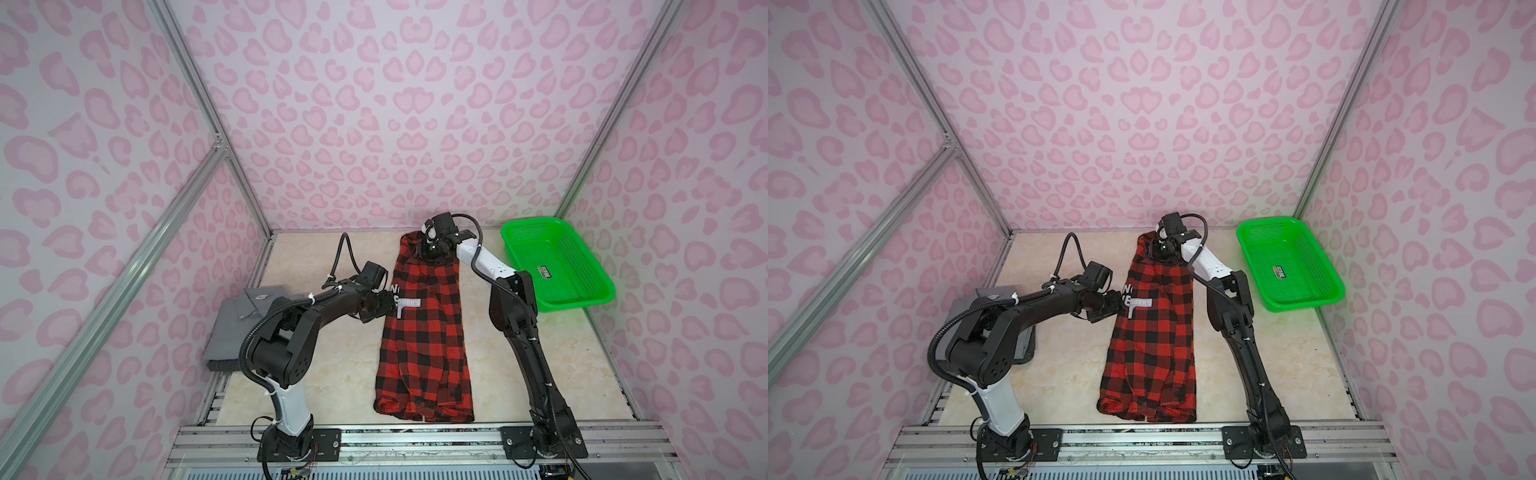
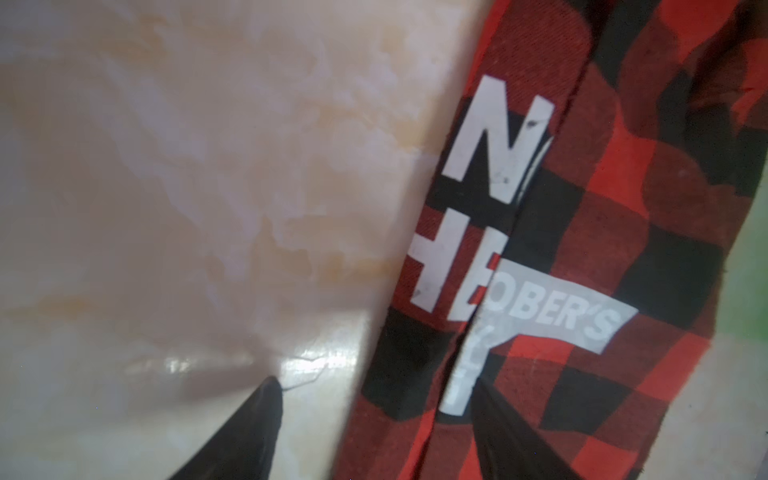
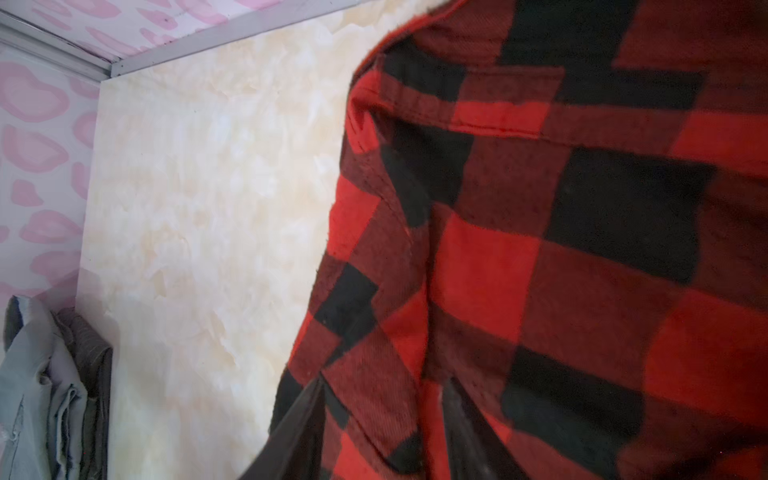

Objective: Fold and stack the long sleeve shirts

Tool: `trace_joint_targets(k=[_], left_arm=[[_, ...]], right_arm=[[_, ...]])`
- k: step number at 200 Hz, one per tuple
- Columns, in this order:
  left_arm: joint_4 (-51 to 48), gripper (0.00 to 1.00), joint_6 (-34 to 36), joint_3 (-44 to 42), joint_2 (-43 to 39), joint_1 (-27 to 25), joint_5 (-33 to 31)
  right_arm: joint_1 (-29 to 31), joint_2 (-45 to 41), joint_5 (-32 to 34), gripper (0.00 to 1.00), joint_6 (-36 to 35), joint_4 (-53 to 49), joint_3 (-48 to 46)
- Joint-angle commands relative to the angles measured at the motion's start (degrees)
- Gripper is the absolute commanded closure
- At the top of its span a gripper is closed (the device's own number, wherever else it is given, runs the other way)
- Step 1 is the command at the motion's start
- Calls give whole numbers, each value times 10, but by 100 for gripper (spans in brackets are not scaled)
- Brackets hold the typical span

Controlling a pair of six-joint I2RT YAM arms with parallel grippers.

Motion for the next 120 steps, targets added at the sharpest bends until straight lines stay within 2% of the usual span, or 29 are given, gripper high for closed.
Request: trace_joint_targets(k=[1,26,58,90,96,120], left_arm=[[17,36,3,-10,6,4,-1],[28,46,3,-28,8,8,2],[43,47,0,-46,3,9,9],[60,54,-5,-69,-5,9,13],[63,57,-5,-73,-6,9,14],[72,61,-6,-94,-14,9,13]], right_arm=[[2,49,-17,56,6,-28,67],[5,92,-38,62,18,-39,125],[27,99,-51,68,10,-34,123],[47,95,-49,81,2,-35,123],[49,93,-50,82,1,-36,123],[58,83,-30,83,-10,-25,111]])
